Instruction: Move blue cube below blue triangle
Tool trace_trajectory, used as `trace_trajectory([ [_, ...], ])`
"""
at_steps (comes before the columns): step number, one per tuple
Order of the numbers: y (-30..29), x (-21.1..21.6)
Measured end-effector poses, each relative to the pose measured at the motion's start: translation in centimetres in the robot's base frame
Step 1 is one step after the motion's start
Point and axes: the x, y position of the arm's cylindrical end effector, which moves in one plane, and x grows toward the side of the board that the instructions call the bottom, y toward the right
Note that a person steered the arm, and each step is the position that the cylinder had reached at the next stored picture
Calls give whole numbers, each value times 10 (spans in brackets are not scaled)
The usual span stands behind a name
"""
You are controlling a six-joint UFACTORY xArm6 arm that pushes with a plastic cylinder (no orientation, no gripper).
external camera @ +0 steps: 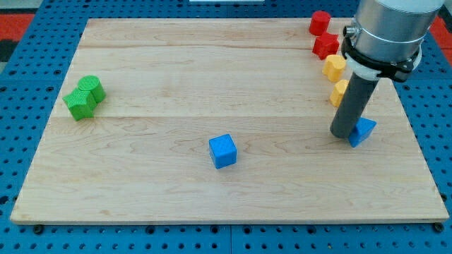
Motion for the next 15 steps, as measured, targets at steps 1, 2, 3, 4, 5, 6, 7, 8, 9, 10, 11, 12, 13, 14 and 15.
trace_trajectory([
  [1, -53, 59],
  [2, -144, 94],
  [3, -204, 74],
  [4, -244, 48],
  [5, -226, 44],
  [6, -187, 31],
  [7, -186, 24],
  [8, -164, 23],
  [9, -139, 23],
  [10, -112, 22],
  [11, -87, 11],
  [12, -62, 7],
  [13, -46, 15],
  [14, -29, 28],
  [15, -16, 47],
])
